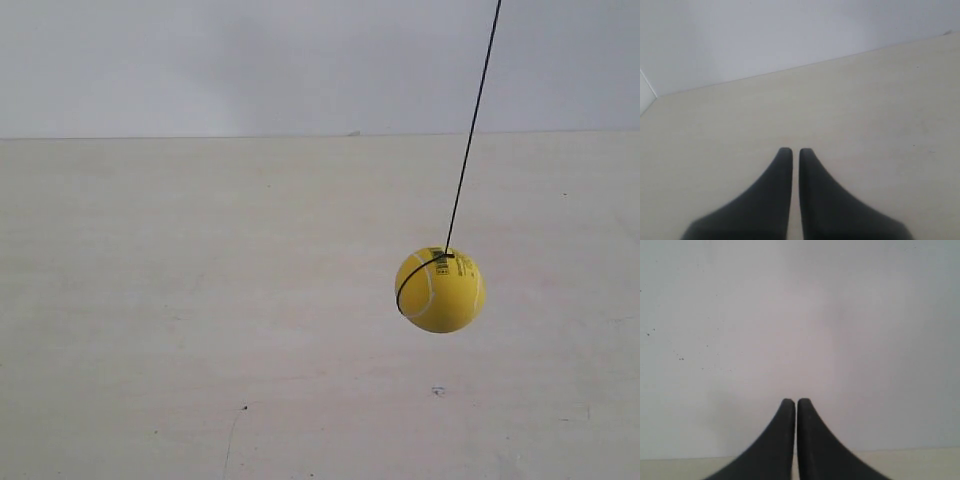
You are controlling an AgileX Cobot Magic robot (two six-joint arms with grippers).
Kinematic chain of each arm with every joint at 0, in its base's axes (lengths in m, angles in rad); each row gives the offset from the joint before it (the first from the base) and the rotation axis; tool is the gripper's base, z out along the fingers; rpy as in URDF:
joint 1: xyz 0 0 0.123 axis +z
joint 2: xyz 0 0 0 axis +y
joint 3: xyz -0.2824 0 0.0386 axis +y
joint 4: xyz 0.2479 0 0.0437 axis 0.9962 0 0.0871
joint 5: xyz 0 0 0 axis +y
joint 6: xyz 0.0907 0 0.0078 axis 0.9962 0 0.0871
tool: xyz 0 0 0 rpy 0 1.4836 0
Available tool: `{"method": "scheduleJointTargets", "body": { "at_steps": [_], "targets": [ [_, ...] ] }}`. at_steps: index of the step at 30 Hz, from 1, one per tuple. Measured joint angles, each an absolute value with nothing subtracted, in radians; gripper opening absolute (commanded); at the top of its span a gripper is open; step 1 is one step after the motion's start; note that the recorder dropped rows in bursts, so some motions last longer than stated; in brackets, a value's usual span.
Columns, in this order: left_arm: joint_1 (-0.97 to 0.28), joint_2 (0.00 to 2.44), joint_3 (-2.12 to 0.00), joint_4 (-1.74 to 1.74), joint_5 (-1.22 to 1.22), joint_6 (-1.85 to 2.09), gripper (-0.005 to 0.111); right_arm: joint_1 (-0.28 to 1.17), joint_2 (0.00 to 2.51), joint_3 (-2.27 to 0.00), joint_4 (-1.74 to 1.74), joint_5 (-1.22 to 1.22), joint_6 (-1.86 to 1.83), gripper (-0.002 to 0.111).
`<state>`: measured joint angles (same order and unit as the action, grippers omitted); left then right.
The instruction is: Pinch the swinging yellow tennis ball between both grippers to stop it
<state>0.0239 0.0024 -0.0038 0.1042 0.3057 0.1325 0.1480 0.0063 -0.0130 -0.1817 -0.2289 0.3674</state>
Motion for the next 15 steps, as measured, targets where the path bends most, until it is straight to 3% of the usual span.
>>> {"method": "scheduleJointTargets", "body": {
  "at_steps": [8, 15],
  "targets": [
    [0.024, 0.002, -0.004, 0.104, 0.308, 0.133, 0.005, 0.148, 0.004, -0.006, -0.043, -0.214, 0.042, 0.0],
    [0.024, 0.002, -0.004, 0.104, 0.307, 0.133, 0.005, 0.148, 0.004, -0.006, -0.036, -0.041, -0.09, 0.0]
  ]
}}
